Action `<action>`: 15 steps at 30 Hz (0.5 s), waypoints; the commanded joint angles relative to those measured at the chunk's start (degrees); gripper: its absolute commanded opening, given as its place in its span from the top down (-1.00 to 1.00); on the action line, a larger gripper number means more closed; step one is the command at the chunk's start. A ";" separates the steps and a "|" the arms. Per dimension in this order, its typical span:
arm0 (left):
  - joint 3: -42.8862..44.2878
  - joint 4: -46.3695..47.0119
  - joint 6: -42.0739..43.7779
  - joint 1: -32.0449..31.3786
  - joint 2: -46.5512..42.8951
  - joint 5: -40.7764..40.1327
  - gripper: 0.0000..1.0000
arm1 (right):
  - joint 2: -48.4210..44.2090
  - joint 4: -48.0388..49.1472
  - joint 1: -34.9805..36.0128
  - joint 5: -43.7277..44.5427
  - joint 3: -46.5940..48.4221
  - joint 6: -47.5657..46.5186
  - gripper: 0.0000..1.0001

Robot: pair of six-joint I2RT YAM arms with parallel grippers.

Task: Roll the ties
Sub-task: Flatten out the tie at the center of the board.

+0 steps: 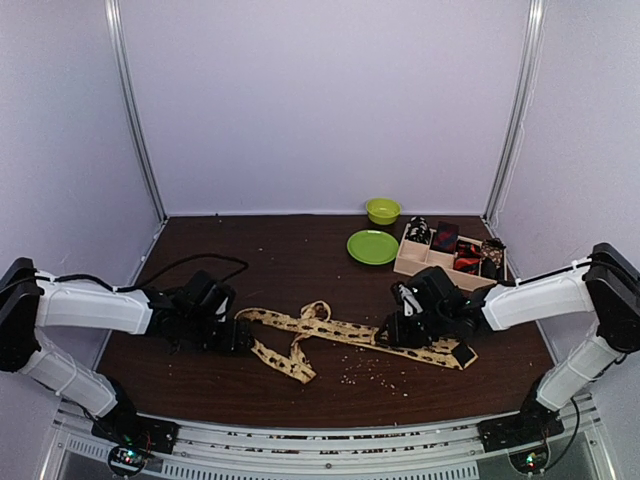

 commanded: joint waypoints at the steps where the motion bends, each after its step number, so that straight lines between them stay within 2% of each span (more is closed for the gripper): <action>1: 1.18 4.78 -0.04 -3.46 -1.66 -1.38 -0.62 | -2.87 0.21 -1.01 0.95 1.70 0.26 0.29; 4: 3.52 2.36 0.10 -6.24 -0.73 -2.59 -0.57 | -0.54 1.16 -2.66 1.01 2.14 0.46 0.30; 8: 4.52 0.41 -5.26 -11.34 0.06 -4.42 -0.48 | 4.24 2.32 -3.19 0.01 3.08 0.44 0.33; 15: 10.03 0.54 -8.96 -19.92 6.63 -4.46 -0.57 | 8.13 3.51 -3.18 -0.06 0.84 0.21 0.41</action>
